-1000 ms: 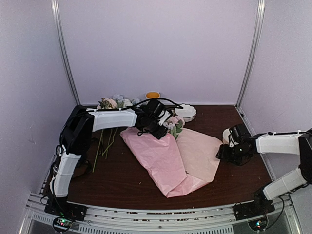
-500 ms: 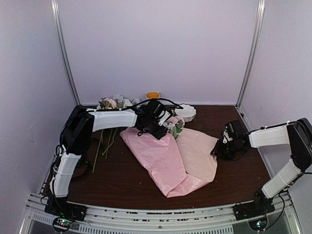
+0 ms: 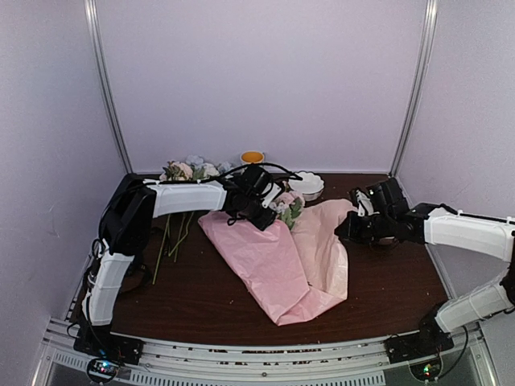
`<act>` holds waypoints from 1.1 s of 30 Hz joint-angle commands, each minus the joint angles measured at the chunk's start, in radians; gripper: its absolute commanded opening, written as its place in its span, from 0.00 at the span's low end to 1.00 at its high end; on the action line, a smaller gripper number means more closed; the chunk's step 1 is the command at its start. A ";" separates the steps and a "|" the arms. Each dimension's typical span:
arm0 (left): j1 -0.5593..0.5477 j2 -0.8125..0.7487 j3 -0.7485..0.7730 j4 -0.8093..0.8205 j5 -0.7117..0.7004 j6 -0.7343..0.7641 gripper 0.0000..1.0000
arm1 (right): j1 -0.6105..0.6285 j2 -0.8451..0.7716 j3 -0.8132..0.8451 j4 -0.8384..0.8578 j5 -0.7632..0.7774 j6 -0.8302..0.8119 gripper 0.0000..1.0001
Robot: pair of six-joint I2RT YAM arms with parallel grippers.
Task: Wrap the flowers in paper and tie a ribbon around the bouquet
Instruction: Pick up the two-thirds-folded wrapping paper from the center of the board, then fold the two-thirds-folded wrapping paper at the center of the board.
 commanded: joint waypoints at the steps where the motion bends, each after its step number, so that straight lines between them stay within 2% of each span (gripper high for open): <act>1: -0.003 0.035 -0.034 -0.027 -0.010 0.010 0.58 | 0.134 -0.040 0.111 0.002 0.033 -0.044 0.00; 5: -0.003 0.036 -0.033 -0.025 -0.010 0.009 0.58 | 0.265 0.009 0.194 0.063 -0.015 -0.046 0.00; 13: -0.001 0.038 -0.028 -0.025 0.023 -0.015 0.58 | 0.405 0.293 0.297 0.236 -0.143 0.037 0.00; 23: 0.037 -0.012 -0.079 0.021 0.129 -0.047 0.59 | 0.425 0.524 0.280 0.276 -0.139 0.028 0.00; 33: 0.098 -0.164 -0.108 0.030 0.225 -0.093 0.70 | 0.425 0.628 0.263 0.303 -0.110 0.026 0.00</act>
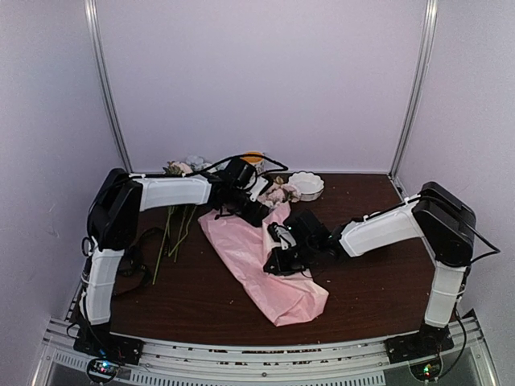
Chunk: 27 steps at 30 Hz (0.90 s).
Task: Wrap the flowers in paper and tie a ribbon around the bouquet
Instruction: Fold the two-thirds-folded wrapping paper at the center of the board.
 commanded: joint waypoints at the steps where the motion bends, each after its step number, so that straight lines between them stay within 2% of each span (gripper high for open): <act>1: 0.027 -0.114 -0.017 -0.017 0.047 -0.026 0.71 | 0.013 0.035 -0.009 0.001 0.008 -0.008 0.00; 6: 0.037 -0.222 -0.087 -0.022 0.052 -0.050 0.73 | 0.015 0.053 -0.003 -0.014 0.011 -0.018 0.00; 9: 0.039 -0.286 -0.160 -0.009 0.068 -0.077 0.74 | 0.015 0.049 -0.004 -0.018 0.014 -0.024 0.07; 11: 0.039 -0.325 -0.244 0.029 0.087 -0.096 0.74 | 0.016 0.046 -0.003 -0.017 0.012 -0.028 0.24; 12: 0.039 -0.342 -0.285 0.055 0.096 -0.110 0.74 | 0.016 0.045 -0.004 -0.012 0.006 -0.029 0.42; 13: 0.038 -0.353 -0.318 0.079 0.106 -0.118 0.74 | 0.015 0.045 -0.005 -0.003 -0.003 -0.028 0.52; 17: 0.037 -0.372 -0.420 0.157 0.184 -0.146 0.74 | 0.014 0.047 -0.024 0.070 -0.067 0.003 0.76; 19: 0.032 -0.384 -0.463 0.209 0.221 -0.158 0.74 | 0.013 0.039 -0.048 0.121 -0.077 0.019 0.98; 24: 0.004 -0.398 -0.518 0.265 0.216 -0.138 0.79 | 0.013 -0.031 -0.144 0.297 -0.091 0.033 1.00; 27: -0.009 -0.404 -0.552 0.340 0.251 -0.133 0.86 | 0.013 -0.060 -0.179 0.377 -0.126 0.029 1.00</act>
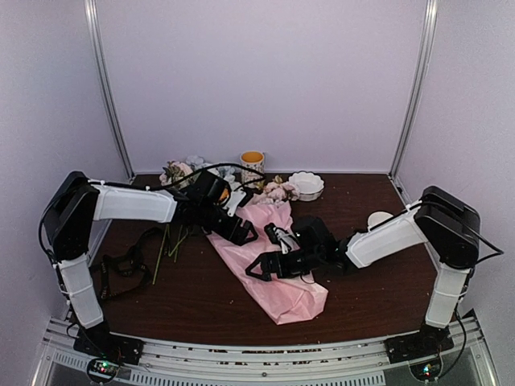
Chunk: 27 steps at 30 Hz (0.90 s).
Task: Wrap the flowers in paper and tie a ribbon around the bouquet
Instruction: Fold the two-thirds-folded wrapping paper at the center of the board.
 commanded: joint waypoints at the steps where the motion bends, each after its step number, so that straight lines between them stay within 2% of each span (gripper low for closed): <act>1: -0.028 -0.038 -0.047 0.195 0.078 0.004 0.88 | -0.004 -0.043 -0.071 0.116 -0.035 0.021 1.00; 7: -0.080 -0.012 -0.068 0.281 0.098 0.031 0.89 | -0.008 -0.049 -0.107 0.204 -0.050 0.057 1.00; 14: -0.079 0.070 -0.005 0.264 0.052 -0.004 0.76 | -0.010 -0.045 -0.095 0.171 -0.040 0.054 1.00; 15: -0.079 0.077 0.004 0.255 0.039 -0.004 0.71 | -0.009 -0.049 -0.097 0.171 -0.040 0.055 1.00; 16: -0.079 0.084 0.013 0.243 0.013 -0.005 0.62 | -0.009 -0.051 -0.098 0.171 -0.038 0.055 1.00; 21: -0.065 0.108 0.040 0.194 -0.061 -0.021 0.01 | -0.009 -0.082 -0.101 0.134 -0.020 0.037 1.00; 27: -0.014 0.109 -0.021 0.229 -0.059 -0.066 0.00 | -0.008 -0.186 -0.116 -0.028 0.058 -0.039 0.98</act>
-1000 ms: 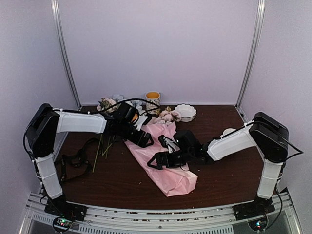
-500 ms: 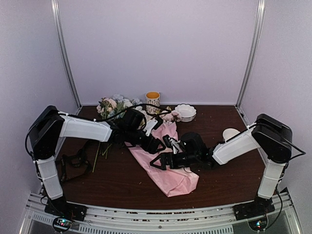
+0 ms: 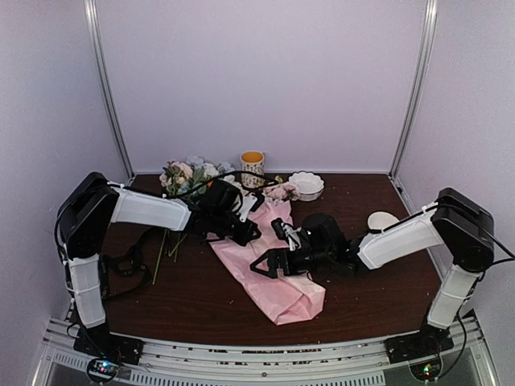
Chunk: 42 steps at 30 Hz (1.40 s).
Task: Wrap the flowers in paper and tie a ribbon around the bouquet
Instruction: Fold the two-thirds-folded wrapping paper at the center of the board, then adjust the folded bouquet at the center of the board.
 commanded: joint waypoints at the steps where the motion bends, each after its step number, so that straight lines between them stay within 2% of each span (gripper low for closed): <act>1: 0.050 0.013 -0.032 0.045 -0.020 -0.037 0.00 | -0.002 -0.120 -0.026 -0.167 0.089 -0.076 0.98; 6: 0.065 0.038 -0.051 0.070 0.027 -0.055 0.00 | 0.013 -0.327 -0.095 -0.393 0.246 -0.138 0.97; 12: 0.092 0.060 -0.072 0.107 0.066 -0.091 0.00 | 0.018 -0.565 -0.256 -0.524 0.387 -0.088 0.98; 16: 0.104 0.063 -0.083 0.124 0.081 -0.107 0.00 | 0.040 -0.624 -0.347 -0.453 0.351 -0.055 0.99; 20: 0.104 0.064 -0.085 0.125 0.081 -0.109 0.00 | 0.045 -0.581 -0.382 -0.323 0.232 -0.054 0.98; 27: 0.106 0.066 -0.088 0.127 0.075 -0.114 0.00 | 0.071 -0.515 -0.385 -0.228 0.115 -0.080 0.75; 29: 0.107 0.070 -0.088 0.127 0.075 -0.117 0.00 | 0.084 -0.497 -0.371 -0.250 0.099 -0.092 0.61; 33: 0.113 0.075 -0.089 0.129 0.076 -0.126 0.00 | 0.106 -0.470 -0.316 -0.338 0.119 -0.117 0.24; 35: 0.115 0.079 -0.089 0.126 0.075 -0.129 0.00 | 0.125 -0.486 -0.290 -0.382 0.175 -0.126 0.11; 37: 0.116 0.079 -0.088 0.126 0.073 -0.131 0.00 | 0.164 -0.499 -0.240 -0.469 0.282 -0.152 0.10; 40: 0.118 0.082 -0.090 0.126 0.071 -0.134 0.00 | 0.245 -0.461 -0.110 -0.677 0.564 -0.197 0.00; 42: 0.120 0.083 -0.090 0.127 0.072 -0.137 0.00 | 0.299 -0.411 -0.032 -0.786 0.681 -0.230 0.00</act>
